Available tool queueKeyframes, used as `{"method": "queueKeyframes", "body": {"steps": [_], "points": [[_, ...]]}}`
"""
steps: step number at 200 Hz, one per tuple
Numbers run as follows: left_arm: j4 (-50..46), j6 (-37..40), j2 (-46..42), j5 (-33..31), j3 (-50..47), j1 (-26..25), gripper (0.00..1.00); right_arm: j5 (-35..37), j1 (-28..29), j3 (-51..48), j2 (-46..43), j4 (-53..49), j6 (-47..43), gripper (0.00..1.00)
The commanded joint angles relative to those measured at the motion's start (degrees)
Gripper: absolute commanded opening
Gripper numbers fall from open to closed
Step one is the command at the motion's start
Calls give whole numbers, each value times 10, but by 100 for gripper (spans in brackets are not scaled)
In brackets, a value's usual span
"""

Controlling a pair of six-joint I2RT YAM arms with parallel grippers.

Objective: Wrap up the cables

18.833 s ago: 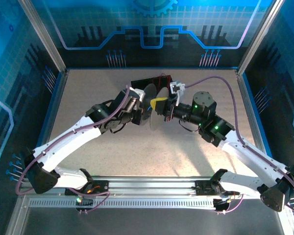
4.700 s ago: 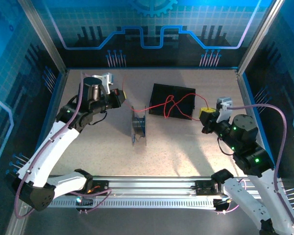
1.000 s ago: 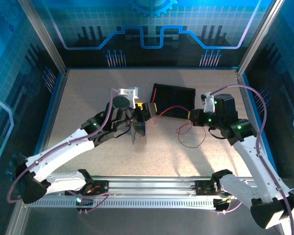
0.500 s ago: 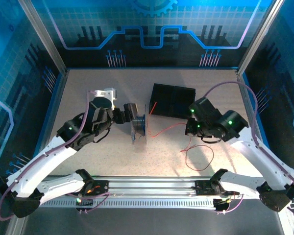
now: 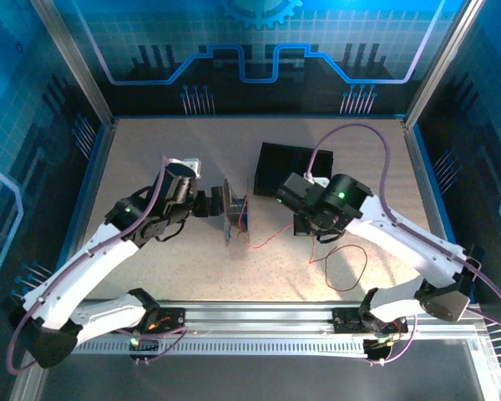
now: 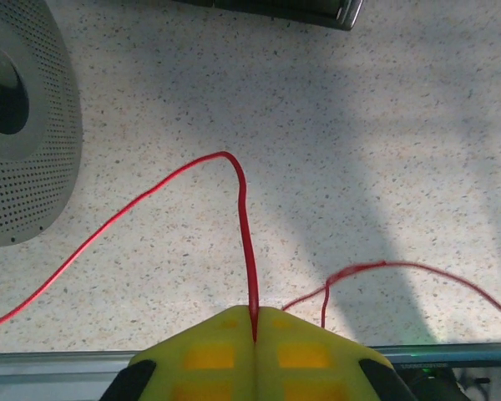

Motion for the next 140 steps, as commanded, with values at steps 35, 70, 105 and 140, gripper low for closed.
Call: {"method": "queueKeyframes", "body": {"steps": [35,70,105,140], "points": [[-3,14,14,54,-27,1,99,51,18,62,82,-49,32,0],[-17,18,53,52,-12,-2,99,52,27,95,131,-50,25,0],[-18,23,90,40,-4,-9,94,51,35,117,164,-50,18,0],[-14,26,117,34,0,-11,81,54,38,132,179,-50,11,0]]}}
